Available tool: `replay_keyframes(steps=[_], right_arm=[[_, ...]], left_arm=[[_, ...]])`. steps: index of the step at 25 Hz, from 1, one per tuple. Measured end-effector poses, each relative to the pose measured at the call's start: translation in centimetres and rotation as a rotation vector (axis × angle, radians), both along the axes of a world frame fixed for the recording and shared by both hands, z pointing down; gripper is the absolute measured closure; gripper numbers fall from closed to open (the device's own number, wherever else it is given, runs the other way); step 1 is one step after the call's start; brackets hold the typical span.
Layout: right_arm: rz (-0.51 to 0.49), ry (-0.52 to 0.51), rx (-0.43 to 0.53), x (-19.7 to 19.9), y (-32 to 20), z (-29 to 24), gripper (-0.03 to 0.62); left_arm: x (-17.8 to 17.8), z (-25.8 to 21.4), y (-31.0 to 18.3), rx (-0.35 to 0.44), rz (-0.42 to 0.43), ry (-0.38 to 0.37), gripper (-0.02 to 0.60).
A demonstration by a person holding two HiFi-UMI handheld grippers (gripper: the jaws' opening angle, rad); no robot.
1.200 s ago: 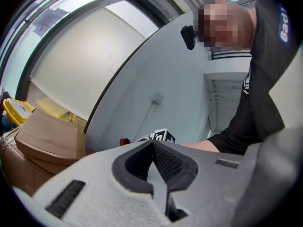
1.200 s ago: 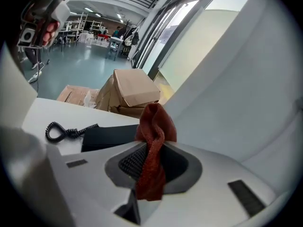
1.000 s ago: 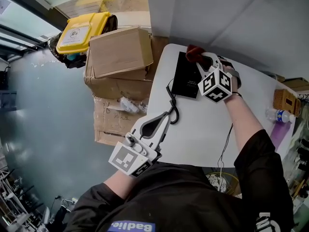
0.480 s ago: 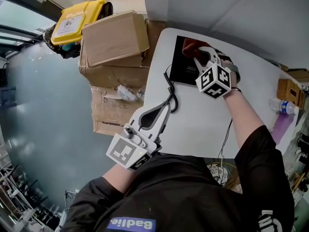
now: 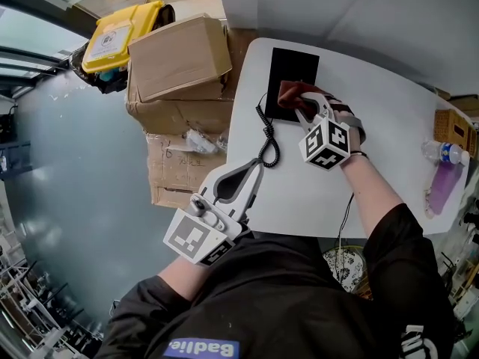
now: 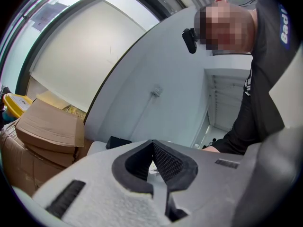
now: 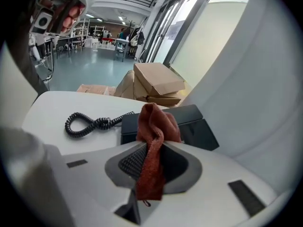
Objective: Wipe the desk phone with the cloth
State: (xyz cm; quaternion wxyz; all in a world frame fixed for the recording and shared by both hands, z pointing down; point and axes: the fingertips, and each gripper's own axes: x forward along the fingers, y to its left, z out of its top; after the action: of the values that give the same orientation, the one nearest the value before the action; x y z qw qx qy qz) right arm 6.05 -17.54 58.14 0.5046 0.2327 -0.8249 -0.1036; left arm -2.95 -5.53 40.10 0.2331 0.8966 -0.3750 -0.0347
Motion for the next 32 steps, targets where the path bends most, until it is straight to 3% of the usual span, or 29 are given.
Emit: replay_keyframes(steps=[7, 20, 25, 28, 32], right_arm=[[0.017, -0.011, -0.04, -0.4, 3.6, 1.7, 0.51], [0.046, -0.031, -0.102, -0.4, 7.1, 2.9, 0.511], [0.091, -0.088, -0.076, 0.9, 4.8, 0.0, 0.511], [0.13, -0.107, -0.031, 2.8, 1.6, -2.3, 0.51], [0.179, -0.111, 0.009, 5.8, -2.9, -4.1, 0.511]], left_arm=[[0.1, -0.2, 1.2, -0.029, 0.033, 0.003, 0.568], [0.7, -0.9, 1.5, -0.013, 0.075, 0.003, 0.568], [0.9, -1.2, 0.6, 0.008, 0.067, -0.001, 0.568], [1.7, -1.8, -0.2, 0.025, 0.068, 0.029, 0.568], [2.9, -1.6, -1.2, 0.007, 0.068, 0.001, 0.568]])
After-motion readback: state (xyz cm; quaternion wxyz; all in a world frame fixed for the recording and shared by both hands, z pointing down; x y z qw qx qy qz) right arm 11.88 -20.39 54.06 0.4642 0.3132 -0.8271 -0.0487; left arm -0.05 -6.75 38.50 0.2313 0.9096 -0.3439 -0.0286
